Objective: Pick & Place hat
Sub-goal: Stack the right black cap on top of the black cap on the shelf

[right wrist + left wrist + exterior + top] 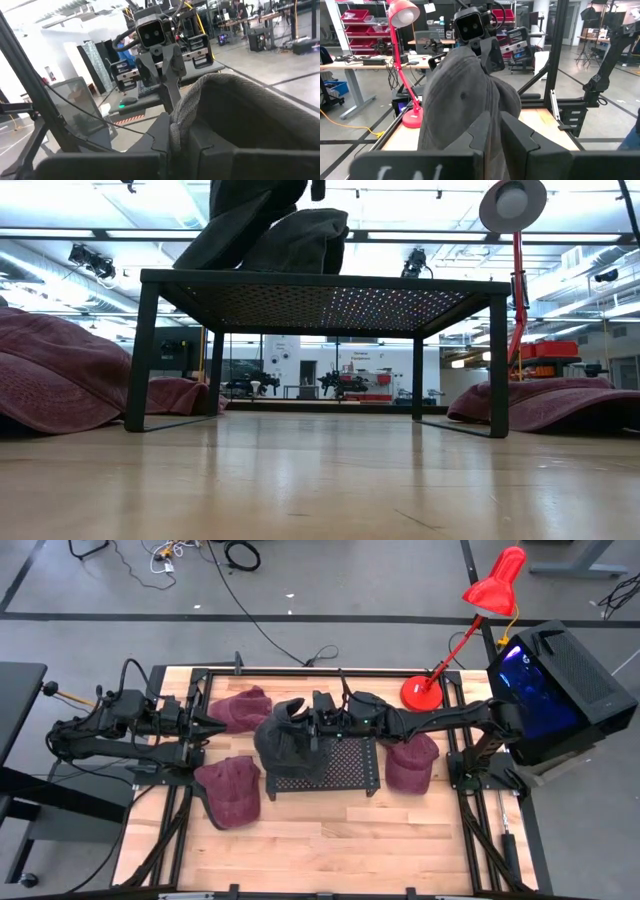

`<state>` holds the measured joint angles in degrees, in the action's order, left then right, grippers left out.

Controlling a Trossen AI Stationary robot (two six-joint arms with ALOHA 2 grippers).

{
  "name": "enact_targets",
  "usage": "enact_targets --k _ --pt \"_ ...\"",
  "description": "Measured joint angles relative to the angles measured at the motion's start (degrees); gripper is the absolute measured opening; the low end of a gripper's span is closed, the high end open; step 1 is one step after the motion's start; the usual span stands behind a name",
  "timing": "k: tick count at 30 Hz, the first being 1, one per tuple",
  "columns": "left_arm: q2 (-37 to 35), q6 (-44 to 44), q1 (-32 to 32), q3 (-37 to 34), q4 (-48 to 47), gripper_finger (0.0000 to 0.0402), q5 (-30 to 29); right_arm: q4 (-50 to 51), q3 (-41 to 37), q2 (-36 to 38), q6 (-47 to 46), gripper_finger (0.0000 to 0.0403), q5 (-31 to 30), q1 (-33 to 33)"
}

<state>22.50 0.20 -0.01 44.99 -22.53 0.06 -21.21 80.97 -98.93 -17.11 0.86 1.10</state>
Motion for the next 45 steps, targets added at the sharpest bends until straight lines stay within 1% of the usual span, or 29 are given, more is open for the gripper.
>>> enact_targets --k 6,15,19,27,32,35,37,42,45 --pt "0.00 -0.01 -0.02 0.00 -0.01 0.0048 0.00 3.78 0.00 0.34 -0.40 0.0032 0.02 0.00" --pt "0.00 0.00 -0.01 0.00 -0.01 0.0048 0.00 4.35 0.00 0.34 -0.39 0.0028 -0.02 0.00" --pt "0.00 0.01 -0.02 0.00 -0.01 0.0048 0.00 5.41 0.00 0.76 -0.02 0.0031 -2.27 -0.02" --pt "-0.02 0.01 0.00 0.00 0.03 0.0048 0.01 7.57 0.00 2.63 1.96 0.0039 -3.01 -0.40" --pt "0.00 -0.01 -0.02 0.00 -0.03 0.0048 0.00 11.95 0.00 4.73 2.20 0.0044 -2.95 -1.04" --pt "0.00 0.01 -0.01 0.00 -0.01 0.0048 0.00 13.83 0.01 5.53 2.06 0.0044 -2.67 -1.20" --pt "0.00 0.00 -0.02 0.00 0.00 0.0048 0.02 15.53 0.00 6.19 0.52 0.0044 -1.29 -1.25" --pt "0.00 0.01 -0.01 0.00 0.01 0.0048 0.00 15.40 0.00 6.31 -2.90 0.0045 1.34 -1.06" --pt "0.00 0.01 -0.02 0.00 0.00 0.0048 0.02 15.52 0.00 6.31 -4.26 0.0045 1.66 -0.85"
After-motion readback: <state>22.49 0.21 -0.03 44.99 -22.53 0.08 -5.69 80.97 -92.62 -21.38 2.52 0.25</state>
